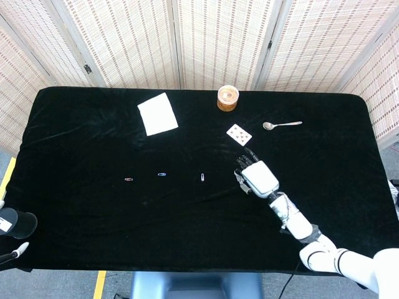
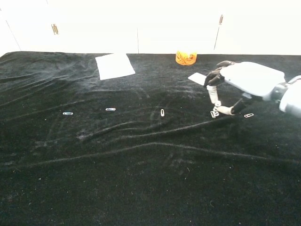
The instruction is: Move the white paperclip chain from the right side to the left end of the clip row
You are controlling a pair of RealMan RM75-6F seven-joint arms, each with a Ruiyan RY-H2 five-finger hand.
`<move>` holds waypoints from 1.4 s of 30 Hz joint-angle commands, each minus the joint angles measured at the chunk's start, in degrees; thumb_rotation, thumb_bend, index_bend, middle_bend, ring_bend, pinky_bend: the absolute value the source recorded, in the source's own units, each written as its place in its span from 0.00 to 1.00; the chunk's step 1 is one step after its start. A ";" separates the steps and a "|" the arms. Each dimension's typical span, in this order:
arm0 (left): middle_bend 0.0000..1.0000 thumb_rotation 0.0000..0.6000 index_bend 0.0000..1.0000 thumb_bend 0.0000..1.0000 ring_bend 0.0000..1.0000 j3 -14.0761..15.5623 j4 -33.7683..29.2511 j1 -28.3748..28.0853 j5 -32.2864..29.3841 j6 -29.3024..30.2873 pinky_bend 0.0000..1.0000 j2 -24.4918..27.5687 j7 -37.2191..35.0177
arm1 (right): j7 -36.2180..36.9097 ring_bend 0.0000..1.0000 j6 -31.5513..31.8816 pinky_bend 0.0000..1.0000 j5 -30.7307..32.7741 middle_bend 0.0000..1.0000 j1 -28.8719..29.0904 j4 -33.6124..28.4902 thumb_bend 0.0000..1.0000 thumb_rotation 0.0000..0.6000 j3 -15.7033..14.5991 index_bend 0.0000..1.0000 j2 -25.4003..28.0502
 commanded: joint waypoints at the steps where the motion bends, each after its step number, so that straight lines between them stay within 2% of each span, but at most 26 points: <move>1: 0.10 1.00 0.00 0.14 0.29 0.08 0.28 0.30 0.15 0.37 0.36 0.11 -0.68 | -0.54 0.18 -0.74 0.00 0.63 0.27 0.80 0.97 0.44 1.00 0.33 1.00 -1.04; 8: 0.10 1.00 0.00 0.14 0.29 0.03 0.74 0.75 0.22 0.94 0.36 0.12 -1.77 | -0.62 0.18 1.05 0.00 0.40 0.27 0.70 -0.34 0.44 1.00 -0.04 1.00 -0.52; 16: 0.10 1.00 0.00 0.14 0.29 -0.45 0.89 1.41 -1.06 1.31 0.36 0.21 -2.79 | 0.05 0.18 5.13 0.00 -4.70 0.27 -0.07 -12.82 0.44 1.00 -2.78 1.00 5.73; 20: 0.10 1.00 0.00 0.15 0.29 -0.53 1.01 2.17 -1.50 2.07 0.36 0.13 -3.45 | -2.57 0.18 3.80 0.00 -6.54 0.27 1.51 -18.49 0.44 1.00 -3.22 1.00 7.06; 26: 0.10 1.00 0.00 0.16 0.29 -0.20 1.64 3.34 -1.50 3.12 0.36 -0.33 -4.40 | -7.73 0.18 -1.79 0.00 -5.76 0.27 5.54 -22.66 0.44 1.00 -1.93 1.00 4.55; 33: 0.10 1.00 0.00 0.16 0.29 -0.25 2.86 5.04 -1.97 4.70 0.36 -0.49 -7.32 | -12.25 0.18 -8.88 0.00 -1.23 0.27 10.49 -21.02 0.44 1.00 0.84 1.00 -1.77; 42: 0.10 1.00 0.00 0.16 0.29 -0.65 4.64 6.14 -2.31 5.22 0.36 -0.24 -11.44 | -17.18 0.18 -13.48 0.00 6.18 0.27 15.27 -12.08 0.44 1.00 4.47 1.00 -10.75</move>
